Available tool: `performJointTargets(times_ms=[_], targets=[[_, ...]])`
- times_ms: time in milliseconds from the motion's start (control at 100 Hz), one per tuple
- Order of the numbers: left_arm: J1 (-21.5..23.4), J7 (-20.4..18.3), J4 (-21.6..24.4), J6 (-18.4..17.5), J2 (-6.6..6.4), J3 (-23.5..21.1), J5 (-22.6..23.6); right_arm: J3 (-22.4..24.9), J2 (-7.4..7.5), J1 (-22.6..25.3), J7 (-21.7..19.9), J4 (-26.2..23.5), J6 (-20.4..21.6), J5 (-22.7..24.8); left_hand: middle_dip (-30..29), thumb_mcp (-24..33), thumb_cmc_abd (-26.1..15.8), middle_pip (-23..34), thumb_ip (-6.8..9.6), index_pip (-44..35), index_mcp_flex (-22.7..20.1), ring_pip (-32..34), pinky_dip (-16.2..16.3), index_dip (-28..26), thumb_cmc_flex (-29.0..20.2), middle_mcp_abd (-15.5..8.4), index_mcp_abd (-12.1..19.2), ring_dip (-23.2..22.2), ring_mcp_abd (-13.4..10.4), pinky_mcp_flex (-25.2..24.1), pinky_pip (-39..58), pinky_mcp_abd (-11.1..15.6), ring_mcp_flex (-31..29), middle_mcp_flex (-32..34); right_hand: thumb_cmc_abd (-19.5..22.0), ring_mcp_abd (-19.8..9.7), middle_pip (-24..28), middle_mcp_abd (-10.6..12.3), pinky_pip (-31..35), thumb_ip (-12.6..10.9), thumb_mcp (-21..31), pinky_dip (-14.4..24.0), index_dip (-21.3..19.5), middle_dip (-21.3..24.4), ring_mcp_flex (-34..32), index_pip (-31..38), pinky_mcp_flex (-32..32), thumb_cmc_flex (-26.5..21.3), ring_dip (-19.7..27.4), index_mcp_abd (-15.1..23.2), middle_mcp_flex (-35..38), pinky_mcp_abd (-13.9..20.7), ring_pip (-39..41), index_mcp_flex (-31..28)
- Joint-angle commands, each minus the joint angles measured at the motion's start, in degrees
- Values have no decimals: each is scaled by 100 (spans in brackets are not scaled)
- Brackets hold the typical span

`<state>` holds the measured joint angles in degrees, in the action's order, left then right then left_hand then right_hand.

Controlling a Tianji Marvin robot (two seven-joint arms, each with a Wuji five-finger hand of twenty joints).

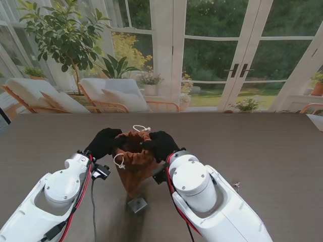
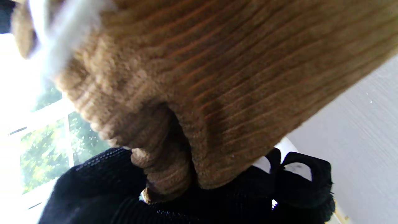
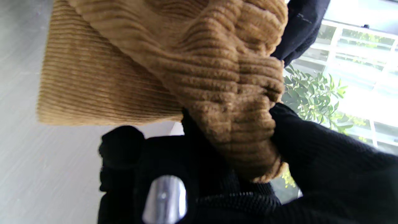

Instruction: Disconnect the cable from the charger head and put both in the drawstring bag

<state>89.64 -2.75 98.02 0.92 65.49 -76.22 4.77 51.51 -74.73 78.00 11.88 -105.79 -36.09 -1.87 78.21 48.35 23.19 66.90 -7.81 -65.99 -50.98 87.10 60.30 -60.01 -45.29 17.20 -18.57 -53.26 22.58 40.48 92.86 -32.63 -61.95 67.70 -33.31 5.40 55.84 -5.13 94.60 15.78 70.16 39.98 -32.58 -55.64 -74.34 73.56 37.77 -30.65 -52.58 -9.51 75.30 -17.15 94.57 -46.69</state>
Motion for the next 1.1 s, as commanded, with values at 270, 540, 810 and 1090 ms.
performJointTargets(times_ms=[270, 540, 810, 1090], targets=[[48, -56, 103, -101, 16, -96, 42, -90, 110, -95, -220, 93, 247, 345, 198, 402, -124, 275, 279, -641, -274, 714, -203, -361, 83, -355, -144, 1, -273, 148, 349, 116, -249, 179, 267, -196, 7, -482, -251, -197, -326, 395, -203, -116, -79, 39, 1808, -62, 250, 48, -134, -155, -224, 174], [118, -15, 186, -194, 13, -182, 90, -194, 219, -188, -386, 221, 578, 708, 240, 352, -141, 321, 300, -638, -251, 778, -228, -407, 57, -329, -152, -18, -303, 142, 363, 138, -210, 112, 446, 143, -101, -482, -559, -190, -559, 572, -212, -68, -64, -88, 1168, -75, 564, 318, -358, -217, -829, 264], [216, -12, 280, -286, 0, -292, 158, -271, 353, -297, -604, 380, 1011, 1115, 277, 336, -137, 352, 330, -649, -242, 819, -233, -445, 50, -330, -148, -28, -350, 127, 393, 214, -203, 76, 620, 285, -324, -467, -872, -203, -787, 699, -223, 16, -58, -284, 637, -75, 831, 708, -658, -184, -1414, 366], [295, 46, 378, -347, -4, -380, 276, -325, 390, -342, -677, 497, 1184, 1230, 319, 266, -174, 369, 336, -652, -215, 849, -233, -488, 24, -336, -145, -30, -405, 130, 446, 289, -202, 36, 690, 481, -646, -513, -1132, -218, -968, 774, -80, 215, -36, -539, 226, 62, 1130, 833, -1073, -178, -2192, 585]])
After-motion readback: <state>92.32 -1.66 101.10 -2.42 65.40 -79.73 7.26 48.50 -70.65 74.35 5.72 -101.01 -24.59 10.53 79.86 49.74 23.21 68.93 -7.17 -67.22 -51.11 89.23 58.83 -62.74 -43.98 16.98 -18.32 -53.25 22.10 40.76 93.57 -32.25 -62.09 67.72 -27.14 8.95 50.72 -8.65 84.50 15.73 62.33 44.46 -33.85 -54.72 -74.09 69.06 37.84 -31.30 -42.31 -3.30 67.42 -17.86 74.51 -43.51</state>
